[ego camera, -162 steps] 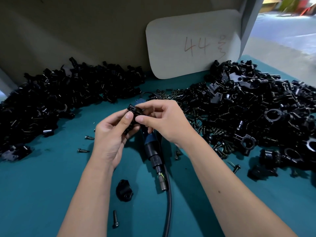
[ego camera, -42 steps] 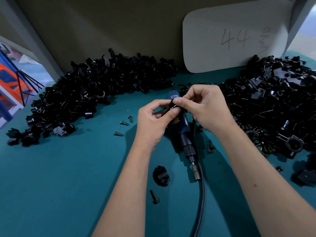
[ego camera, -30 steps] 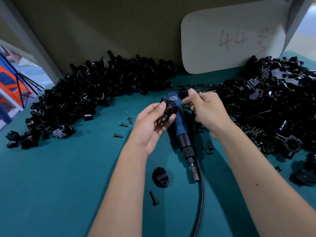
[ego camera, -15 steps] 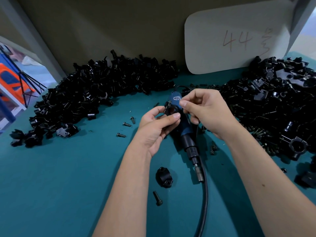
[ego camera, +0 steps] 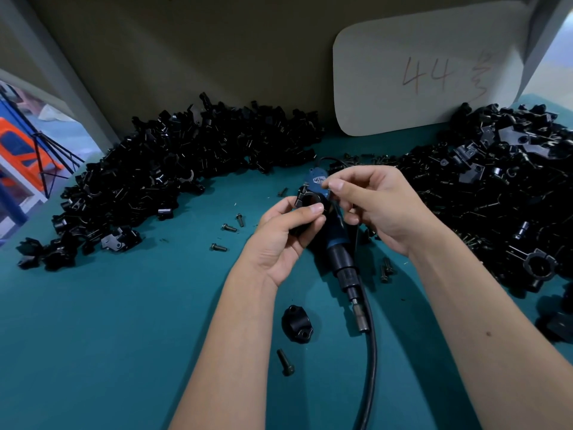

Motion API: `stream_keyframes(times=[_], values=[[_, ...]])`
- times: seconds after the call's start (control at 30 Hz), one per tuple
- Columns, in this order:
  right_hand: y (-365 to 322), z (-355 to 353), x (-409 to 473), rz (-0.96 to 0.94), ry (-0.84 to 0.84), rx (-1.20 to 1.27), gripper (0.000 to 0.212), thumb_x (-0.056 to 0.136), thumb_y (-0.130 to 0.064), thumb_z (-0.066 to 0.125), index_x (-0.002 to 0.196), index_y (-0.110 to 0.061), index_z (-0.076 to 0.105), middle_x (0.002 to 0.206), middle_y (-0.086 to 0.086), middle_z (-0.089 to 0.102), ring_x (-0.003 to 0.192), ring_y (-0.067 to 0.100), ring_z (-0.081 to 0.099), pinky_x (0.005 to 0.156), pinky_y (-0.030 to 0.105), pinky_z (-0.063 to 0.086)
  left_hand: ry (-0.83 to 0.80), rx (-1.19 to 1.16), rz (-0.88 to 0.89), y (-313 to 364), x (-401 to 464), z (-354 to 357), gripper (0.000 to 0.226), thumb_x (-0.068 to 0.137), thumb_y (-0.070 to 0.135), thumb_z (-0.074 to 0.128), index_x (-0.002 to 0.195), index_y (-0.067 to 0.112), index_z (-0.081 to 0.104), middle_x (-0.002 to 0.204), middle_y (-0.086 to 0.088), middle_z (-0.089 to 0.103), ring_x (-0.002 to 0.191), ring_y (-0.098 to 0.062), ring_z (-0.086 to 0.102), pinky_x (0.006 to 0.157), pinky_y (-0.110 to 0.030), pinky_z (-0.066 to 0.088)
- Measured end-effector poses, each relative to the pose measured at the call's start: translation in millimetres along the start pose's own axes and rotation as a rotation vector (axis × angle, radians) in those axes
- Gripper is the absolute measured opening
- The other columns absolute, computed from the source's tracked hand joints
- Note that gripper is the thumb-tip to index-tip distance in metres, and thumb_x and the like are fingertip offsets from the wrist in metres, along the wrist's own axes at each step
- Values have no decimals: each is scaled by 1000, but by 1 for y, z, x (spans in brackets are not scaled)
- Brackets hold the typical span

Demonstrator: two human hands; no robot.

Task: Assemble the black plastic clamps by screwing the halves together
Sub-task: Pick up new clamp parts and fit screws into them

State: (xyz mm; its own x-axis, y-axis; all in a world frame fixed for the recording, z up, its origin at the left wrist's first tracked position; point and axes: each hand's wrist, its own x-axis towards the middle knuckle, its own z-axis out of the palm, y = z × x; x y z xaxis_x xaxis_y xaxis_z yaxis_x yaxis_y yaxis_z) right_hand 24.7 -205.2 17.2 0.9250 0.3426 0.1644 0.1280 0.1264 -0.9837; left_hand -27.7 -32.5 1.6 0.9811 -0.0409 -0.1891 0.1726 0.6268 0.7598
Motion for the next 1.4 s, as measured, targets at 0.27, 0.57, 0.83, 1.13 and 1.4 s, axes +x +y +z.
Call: stream_keyframes(times=[0.27, 0.57, 0.83, 1.13, 1.4], values=[[0, 0, 4, -22, 291, -67, 19, 101, -13, 66, 83, -8, 69, 64, 3, 57, 54, 13, 48, 48, 26, 45, 81, -153, 115, 9, -5, 3, 33, 70, -1, 75, 101, 1, 64, 106, -21, 71, 71, -13, 70, 61, -15, 57], [-13, -2, -1, 84, 136, -316, 11, 101, -8, 64, 99, -8, 75, 81, 8, 77, 60, 14, 65, 52, 27, 53, -111, -428, 195, 28, -17, -5, 25, 64, -6, 86, 84, -1, 73, 110, -21, 67, 69, -15, 66, 59, -15, 56], [-13, -43, -5, 203, 223, -939, 19, 96, -19, 73, 77, -22, 75, 72, -2, 73, 61, 10, 66, 42, 11, 42, 142, -128, 146, 10, -2, 0, 32, 70, 1, 78, 99, 2, 64, 112, -21, 67, 73, -13, 68, 62, -16, 57], [-15, -41, -5, 285, 135, -1107, 26, 89, -10, 79, 68, -25, 75, 75, -6, 71, 74, 16, 68, 56, 21, 49, 170, -84, 116, 9, -1, -1, 19, 78, -2, 77, 92, 3, 66, 97, -13, 72, 71, -13, 69, 64, -16, 57], [-30, -35, -10, 326, -268, -1110, 22, 71, -29, 95, 80, -31, 76, 70, -8, 72, 54, -4, 60, 49, 11, 41, 169, -63, 113, 8, -1, 1, 21, 75, 0, 78, 93, 3, 66, 89, -10, 73, 70, -12, 69, 63, -16, 57]])
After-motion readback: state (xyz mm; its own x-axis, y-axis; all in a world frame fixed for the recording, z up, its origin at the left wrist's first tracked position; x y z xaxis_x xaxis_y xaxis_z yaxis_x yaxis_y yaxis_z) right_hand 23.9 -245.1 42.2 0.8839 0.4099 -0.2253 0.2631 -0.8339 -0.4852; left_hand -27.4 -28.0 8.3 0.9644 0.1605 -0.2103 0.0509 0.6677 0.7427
